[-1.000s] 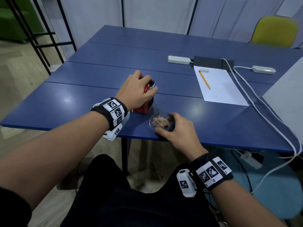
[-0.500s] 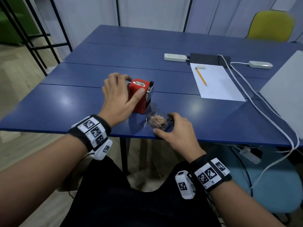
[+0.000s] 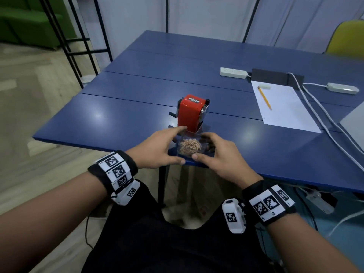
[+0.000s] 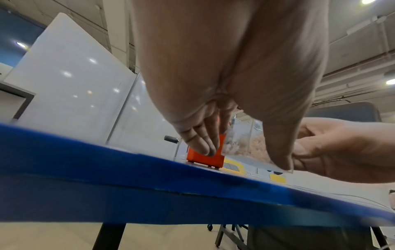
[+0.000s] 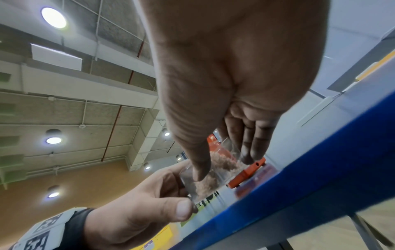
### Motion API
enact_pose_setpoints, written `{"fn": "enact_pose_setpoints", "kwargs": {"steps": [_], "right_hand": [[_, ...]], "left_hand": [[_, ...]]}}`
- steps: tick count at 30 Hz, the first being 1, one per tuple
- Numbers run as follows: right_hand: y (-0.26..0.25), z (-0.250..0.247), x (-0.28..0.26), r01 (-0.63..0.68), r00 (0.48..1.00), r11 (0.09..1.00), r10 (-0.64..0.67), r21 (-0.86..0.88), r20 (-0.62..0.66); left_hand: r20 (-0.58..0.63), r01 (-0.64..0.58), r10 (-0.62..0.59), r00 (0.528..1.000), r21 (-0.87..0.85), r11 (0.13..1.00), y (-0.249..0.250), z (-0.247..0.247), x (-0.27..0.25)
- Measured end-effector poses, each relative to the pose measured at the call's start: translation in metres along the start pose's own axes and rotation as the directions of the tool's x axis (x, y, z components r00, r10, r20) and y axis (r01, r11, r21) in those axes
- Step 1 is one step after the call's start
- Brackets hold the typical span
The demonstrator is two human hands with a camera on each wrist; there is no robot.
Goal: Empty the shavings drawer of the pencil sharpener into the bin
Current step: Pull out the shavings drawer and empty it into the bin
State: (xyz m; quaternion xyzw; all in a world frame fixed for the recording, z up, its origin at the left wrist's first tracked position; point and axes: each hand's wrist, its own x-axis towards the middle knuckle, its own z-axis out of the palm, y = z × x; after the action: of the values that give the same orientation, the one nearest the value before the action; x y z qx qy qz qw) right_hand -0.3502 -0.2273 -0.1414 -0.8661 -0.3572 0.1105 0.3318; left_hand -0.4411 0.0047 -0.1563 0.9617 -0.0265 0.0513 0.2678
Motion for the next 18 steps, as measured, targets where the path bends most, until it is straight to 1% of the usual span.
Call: {"fn": "enact_pose_setpoints", "kwargs": {"steps": [3, 5, 9, 12, 15, 18], "right_hand": [[-0.011, 0.005, 0.008, 0.064, 0.996, 0.998, -0.063, -0.013, 0.067], [-0.021, 0.012, 0.012, 0.101, 0.99, 0.994, -0.098, -0.031, 0.098], [-0.04, 0.031, 0.019, 0.143, 0.979, 0.99, -0.143, 0.014, 0.146], [-0.047, 0.047, 0.021, 0.131, 0.976, 0.984, -0.149, 0.12, 0.157], [-0.049, 0.059, 0.018, 0.085, 0.978, 0.963, -0.13, 0.256, 0.163], [-0.049, 0.068, 0.019, 0.006, 0.97, 0.932, -0.094, 0.364, 0.225]], "left_hand": [[-0.054, 0.034, -0.039, 0.998, -0.085, 0.996, -0.001, -0.01, -0.013], [-0.077, 0.059, -0.068, 0.995, -0.106, 0.993, -0.005, -0.018, -0.026], [-0.099, 0.14, -0.156, 0.983, -0.158, 0.977, -0.02, -0.031, -0.058], [-0.124, 0.187, -0.212, 0.969, -0.184, 0.965, -0.028, -0.037, -0.078], [-0.134, 0.214, -0.245, 0.96, -0.211, 0.954, -0.033, -0.04, -0.094], [-0.137, 0.228, -0.249, 0.959, -0.152, 0.962, -0.033, -0.044, -0.111]]}}
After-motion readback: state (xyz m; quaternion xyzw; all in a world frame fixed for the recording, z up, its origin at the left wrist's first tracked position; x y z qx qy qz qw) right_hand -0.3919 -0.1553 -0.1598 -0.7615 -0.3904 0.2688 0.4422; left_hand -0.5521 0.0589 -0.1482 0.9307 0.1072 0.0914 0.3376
